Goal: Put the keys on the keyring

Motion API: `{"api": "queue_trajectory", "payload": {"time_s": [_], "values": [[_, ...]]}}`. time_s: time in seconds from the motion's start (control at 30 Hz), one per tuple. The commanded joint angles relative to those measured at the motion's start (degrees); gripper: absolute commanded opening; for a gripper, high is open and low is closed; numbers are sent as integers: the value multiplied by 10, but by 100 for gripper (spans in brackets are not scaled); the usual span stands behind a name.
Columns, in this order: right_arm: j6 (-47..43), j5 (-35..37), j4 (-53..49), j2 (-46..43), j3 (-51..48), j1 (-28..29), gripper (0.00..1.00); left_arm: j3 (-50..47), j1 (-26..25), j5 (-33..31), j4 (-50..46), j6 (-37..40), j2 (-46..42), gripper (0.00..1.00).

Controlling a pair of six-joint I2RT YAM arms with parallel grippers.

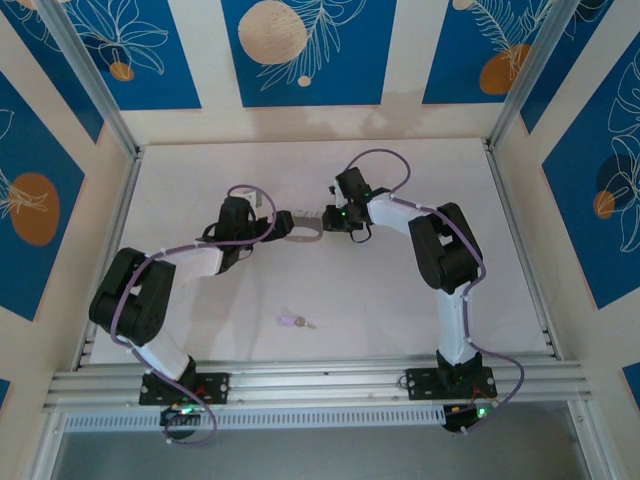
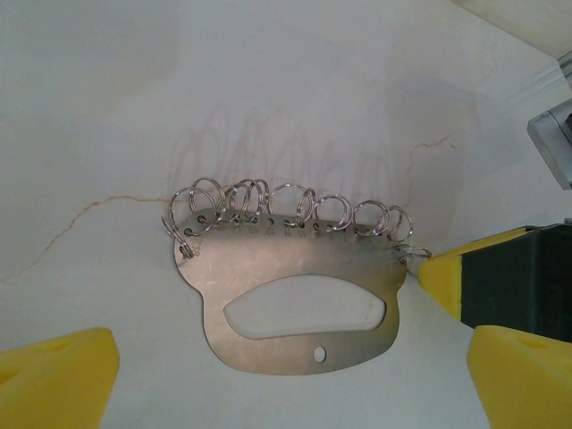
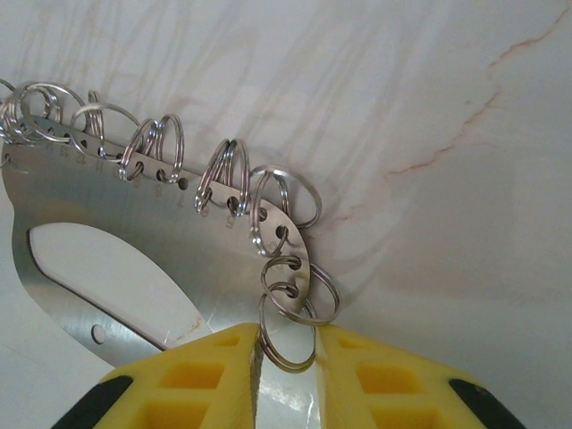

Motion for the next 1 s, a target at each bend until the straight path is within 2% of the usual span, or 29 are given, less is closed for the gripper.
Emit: {"api": "queue_trajectory", "payload": {"time_s": [0.0,0.23,0.47,0.73,0.97], "values": [[-10,-3,-9,14,23,3,22,3,-5,15,21,-9,11,100],[-15,-2,-13,20,32,3,17,0,-5,18,26,-12,14,100],[-22,0,-24,11,28,4,0,-3,-5,22,27,-14,10,100],[-25,4,-27,-45,-27,16,0,-11,-6,41,16,-23,-10,100],[-10,8,-19,-129,-135,36,0,-33,-14,62,-3,-22,-55,100]]}}
